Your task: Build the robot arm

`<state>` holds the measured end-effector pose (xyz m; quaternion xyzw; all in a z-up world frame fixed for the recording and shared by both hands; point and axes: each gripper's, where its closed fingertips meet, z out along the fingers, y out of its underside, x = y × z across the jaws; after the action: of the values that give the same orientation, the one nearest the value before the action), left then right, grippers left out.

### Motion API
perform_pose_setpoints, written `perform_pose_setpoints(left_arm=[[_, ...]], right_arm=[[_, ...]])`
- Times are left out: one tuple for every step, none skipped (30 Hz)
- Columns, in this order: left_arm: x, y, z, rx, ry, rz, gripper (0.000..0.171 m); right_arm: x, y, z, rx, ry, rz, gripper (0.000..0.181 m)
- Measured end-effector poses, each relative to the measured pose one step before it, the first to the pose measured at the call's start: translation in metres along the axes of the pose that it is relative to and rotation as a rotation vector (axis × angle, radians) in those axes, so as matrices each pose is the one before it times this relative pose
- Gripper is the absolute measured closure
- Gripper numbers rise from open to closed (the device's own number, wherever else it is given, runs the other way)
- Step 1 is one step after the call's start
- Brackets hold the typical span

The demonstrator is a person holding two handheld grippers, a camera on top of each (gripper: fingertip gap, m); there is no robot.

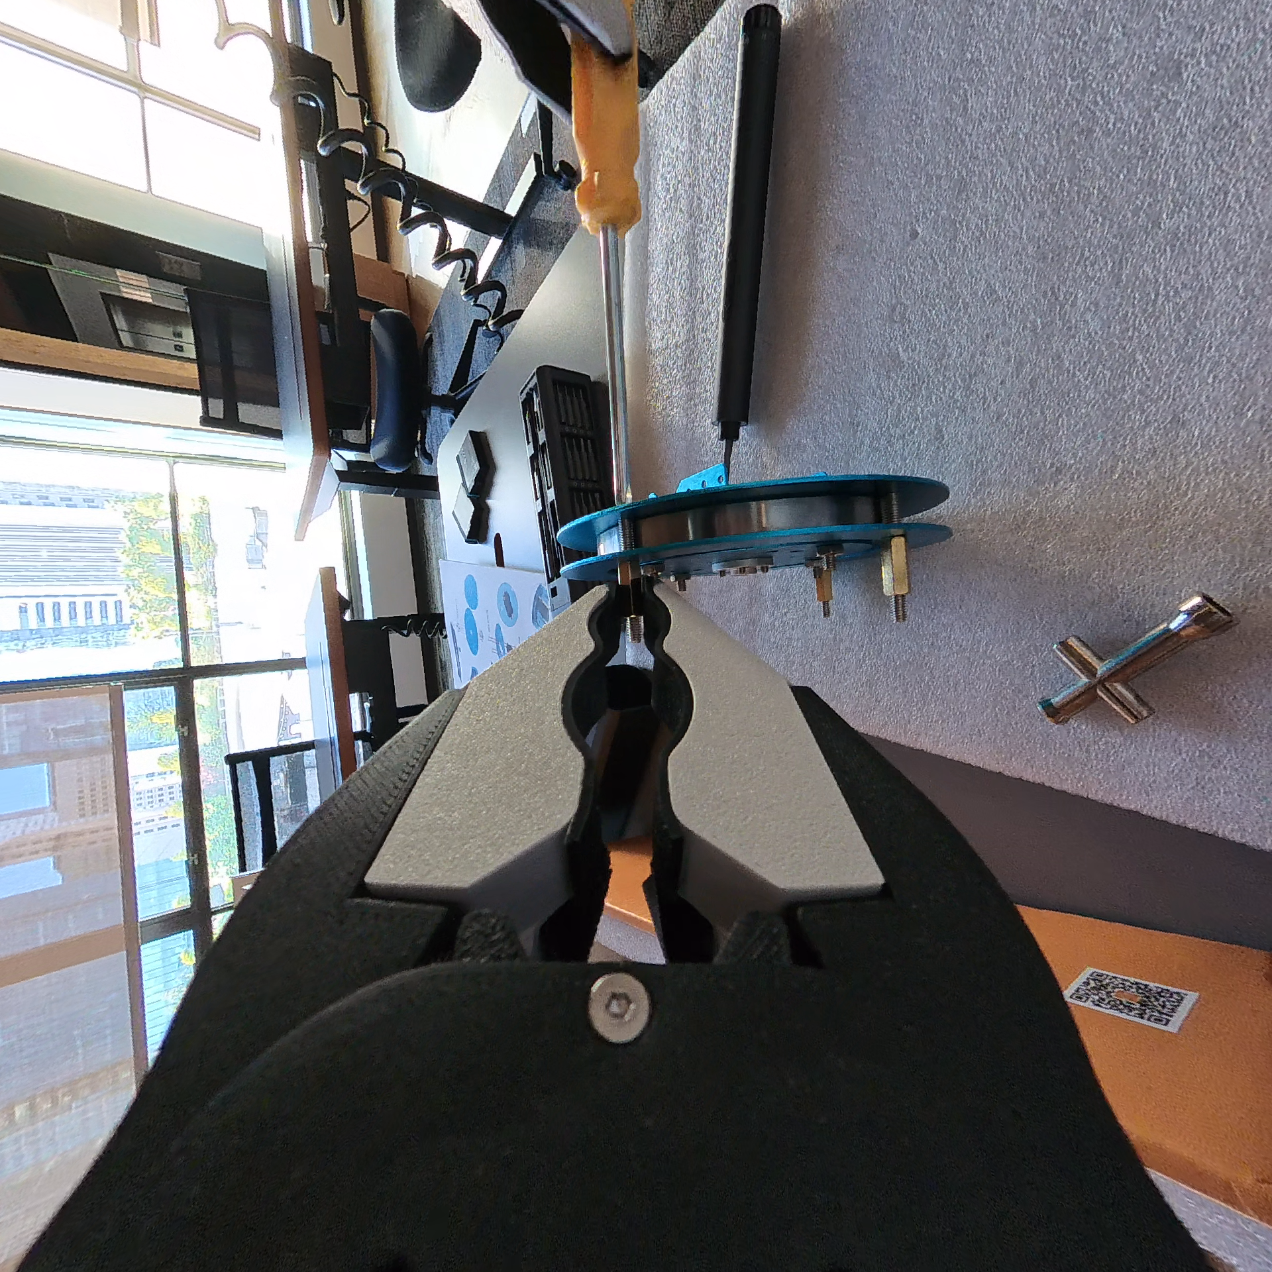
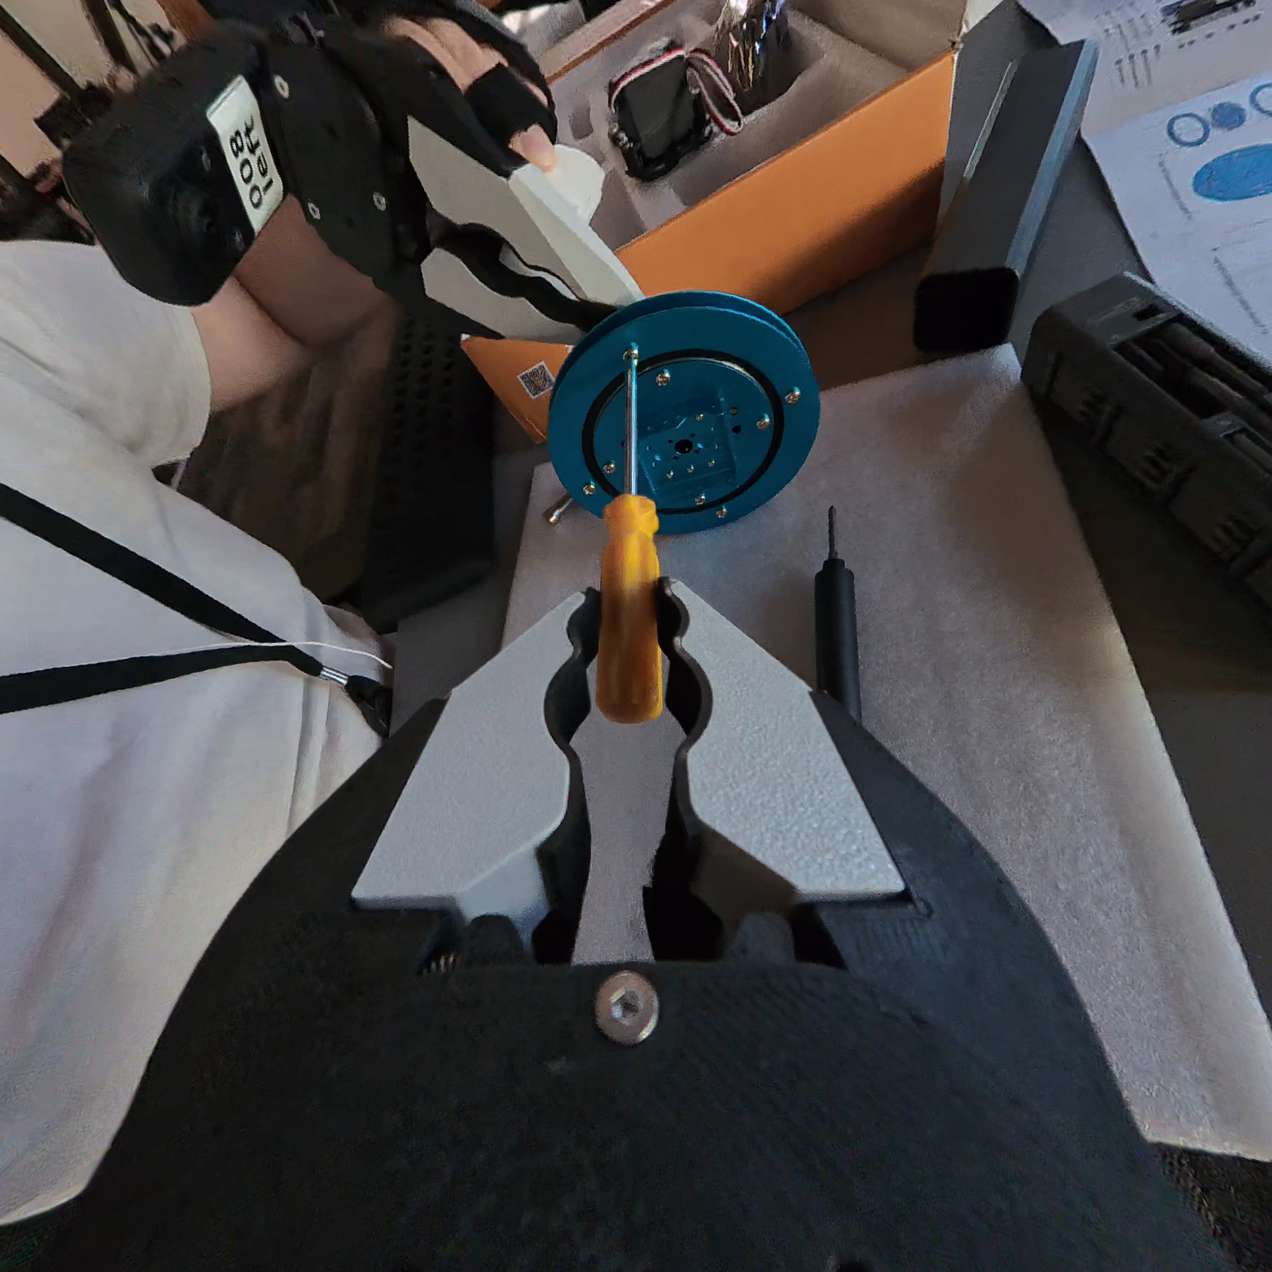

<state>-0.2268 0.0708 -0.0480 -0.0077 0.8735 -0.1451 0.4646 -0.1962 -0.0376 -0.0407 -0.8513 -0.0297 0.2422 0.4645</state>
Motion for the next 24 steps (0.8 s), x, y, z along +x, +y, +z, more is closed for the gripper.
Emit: perform_pose_setpoints(left_arm=[[0.00026, -0.00040, -0.00024, 0.00245, 0.0002, 0.0008, 0.168], [0.00029, -0.00062, -0.00030, 0.00301, 0.0006, 0.0010, 0.168], [0.00013, -0.00035, -0.00011, 0.00077, 0.0006, 0.0002, 0.168], [-0.00013, 0.00011, 0.00023, -0.00171, -0.0004, 0.0001, 0.168], [-0.00027, 0.00008, 0.00029, -0.00010, -0.0017, -0.0008, 0.168], [-0.00019, -0.00055, 0.00032, 0.00450, -0.0021, -0.0036, 0.168], [-0.00026, -0.00099, 0.00034, 0.00708, -0.0025, -0.0070, 0.168], [-0.00017, -0.00082, 0.00032, 0.00523, -0.0024, -0.0087, 0.168], [-0.00028, 0.00051, 0.00027, -0.00311, -0.0025, -0.0057, 0.168], [-0.00066, 0.00254, -0.00004, -0.01232, -0.0035, -0.0005, 0.168], [-0.00062, 0.00337, -0.00012, -0.01283, -0.0046, 0.0004, 0.168], [-0.00029, 0.00309, -0.00034, -0.00803, -0.0050, -0.0034, 0.168], [0.00002, 0.00242, -0.00051, -0.00300, -0.0037, -0.0091, 0.168], [0.00016, 0.00167, -0.00066, 0.00049, -0.0020, -0.0122, 0.168], [0.00028, 0.00081, -0.00053, 0.00309, -0.0017, -0.0107, 0.168], [0.00017, 0.00044, -0.00026, 0.00277, -0.0025, -0.0078, 0.168], [-0.00018, 0.00048, -0.00001, -0.00112, -0.0036, -0.0052, 0.168], [-0.00019, 0.00083, 0.00012, -0.00600, -0.0045, -0.0021, 0.168], [-0.00018, 0.00094, -0.00001, -0.00800, -0.0046, 0.0002, 0.168], [0.00001, 0.00066, -0.00014, -0.00700, -0.0038, -0.0002, 0.168], [0.00004, 0.00046, -0.00034, -0.00516, -0.0024, -0.0023, 0.168], [0.00022, -0.00005, -0.00024, -0.00265, -0.0011, -0.0043, 0.168], [0.00009, -0.00037, -0.00016, -0.00025, -0.0004, -0.0056, 0.168], [-0.00003, -0.00054, 0.00024, 0.00034, 0.0000, -0.0057, 0.168]], right_arm=[[-0.00045, 0.00150, 0.00035, -0.0146, -0.0083, 0.0386, 0.166], [0.00000, 0.00099, 0.00008, -0.0099, -0.0291, 0.0912, 0.166], [0.00019, -0.00025, -0.00017, 0.0044, -0.0362, 0.0753, 0.166], [0.00167, -0.00167, -0.00068, 0.0171, -0.0223, 0.0320, 0.166], [0.00207, -0.00151, -0.00110, 0.0153, -0.0097, 0.0015, 0.166], [0.00150, -0.00046, -0.00109, 0.0069, 0.0031, -0.0213, 0.166], [-0.00065, 0.00070, -0.00096, -0.0017, 0.0069, -0.0436, 0.166], [-0.00058, -0.00030, -0.00178, 0.0035, 0.0156, -0.0435, 0.166], [-0.00032, -0.00108, -0.00335, 0.0103, 0.0179, -0.0294, 0.166], [0.00084, -0.00101, -0.00498, 0.0175, 0.0247, -0.0314, 0.166], [0.00223, 0.00076, -0.00526, 0.0159, 0.0316, -0.0312, 0.167], [0.00412, 0.00463, -0.00469, -0.0004, 0.0431, -0.0292, 0.167], [0.00302, 0.01007, -0.00271, -0.0278, 0.0399, -0.0366, 0.167], [0.00099, 0.01388, 0.00006, -0.0483, 0.0315, -0.0404, 0.166], [0.00065, 0.01507, 0.00318, -0.0530, 0.0306, -0.0311, 0.166], [-0.00069, 0.01466, 0.00552, -0.0517, 0.0206, -0.0219, 0.166], [-0.00305, 0.01221, 0.00642, -0.0438, 0.0042, -0.0246, 0.166], [-0.00243, 0.00995, 0.00592, -0.0357, 0.0049, -0.0285, 0.166], [0.00095, 0.00884, 0.00454, -0.0421, 0.0207, -0.0248, 0.166], [0.00074, 0.00581, 0.00303, -0.0385, 0.0153, -0.0270, 0.165], [-0.00165, -0.00162, 0.00122, -0.0107, -0.0011, -0.0372, 0.162], [-0.00309, -0.01005, -0.00059, 0.0210, -0.0101, -0.0540, 0.156], [-0.00285, -0.01691, -0.00143, 0.0423, -0.0150, -0.0724, 0.153], [-0.00068, -0.02080, -0.00050, 0.0529, -0.0160, -0.0862, 0.149]])
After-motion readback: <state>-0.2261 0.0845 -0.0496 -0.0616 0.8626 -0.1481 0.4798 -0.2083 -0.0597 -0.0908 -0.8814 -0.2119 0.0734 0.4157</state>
